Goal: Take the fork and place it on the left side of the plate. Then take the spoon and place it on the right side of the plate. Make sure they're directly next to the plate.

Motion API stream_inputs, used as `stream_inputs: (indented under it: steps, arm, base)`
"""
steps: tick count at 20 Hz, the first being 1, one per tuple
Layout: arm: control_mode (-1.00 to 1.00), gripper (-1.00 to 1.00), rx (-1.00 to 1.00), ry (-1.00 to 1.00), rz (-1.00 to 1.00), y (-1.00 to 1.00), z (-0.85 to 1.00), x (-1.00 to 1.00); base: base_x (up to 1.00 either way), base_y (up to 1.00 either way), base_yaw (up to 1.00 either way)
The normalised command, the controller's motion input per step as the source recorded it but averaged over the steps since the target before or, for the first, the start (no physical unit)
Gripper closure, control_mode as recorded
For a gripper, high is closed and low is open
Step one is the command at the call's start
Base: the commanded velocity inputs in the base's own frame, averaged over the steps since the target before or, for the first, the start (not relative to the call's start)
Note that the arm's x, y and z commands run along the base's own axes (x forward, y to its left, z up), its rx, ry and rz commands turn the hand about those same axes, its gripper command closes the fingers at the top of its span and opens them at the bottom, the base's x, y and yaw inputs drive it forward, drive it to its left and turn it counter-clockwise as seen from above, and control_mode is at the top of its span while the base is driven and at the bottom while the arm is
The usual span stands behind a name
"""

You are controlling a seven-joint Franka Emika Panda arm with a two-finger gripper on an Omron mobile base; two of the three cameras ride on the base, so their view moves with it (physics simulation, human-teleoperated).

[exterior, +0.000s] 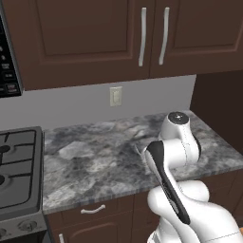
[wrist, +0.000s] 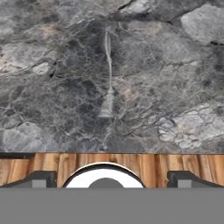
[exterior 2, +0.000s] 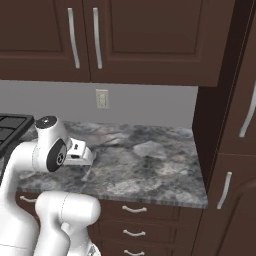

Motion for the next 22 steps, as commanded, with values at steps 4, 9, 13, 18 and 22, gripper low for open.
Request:
stream_inputs:
  steps: [4, 9, 13, 18, 22]
  arm:
    - [-1.00, -1.00, -0.01, 0.02, 0.00, 0.09, -0.31, 0.30]
    - [-1.00, -1.00, -0.02, 0.03, 0.00, 0.07, -0.33, 0.31]
    - [-1.00, -1.00, -0.01, 0.03, -0.01, 0.00, -0.29, 0.27]
    - [-1.00, -1.00, 0.00, 0.07, -0.02, 0.00, -0.21, 0.37]
    - [-1.00, -1.00, 0.00, 0.07, -0.02, 0.00, -0.20, 0.43]
  base:
    - [0.00, 0.00, 0.00]
    - [0.00, 0.00, 0.00]
    - [0.00, 0.00, 0.00]
    - [0.00, 0.00, 0.00]
    - [0.00, 0.00, 0.00]
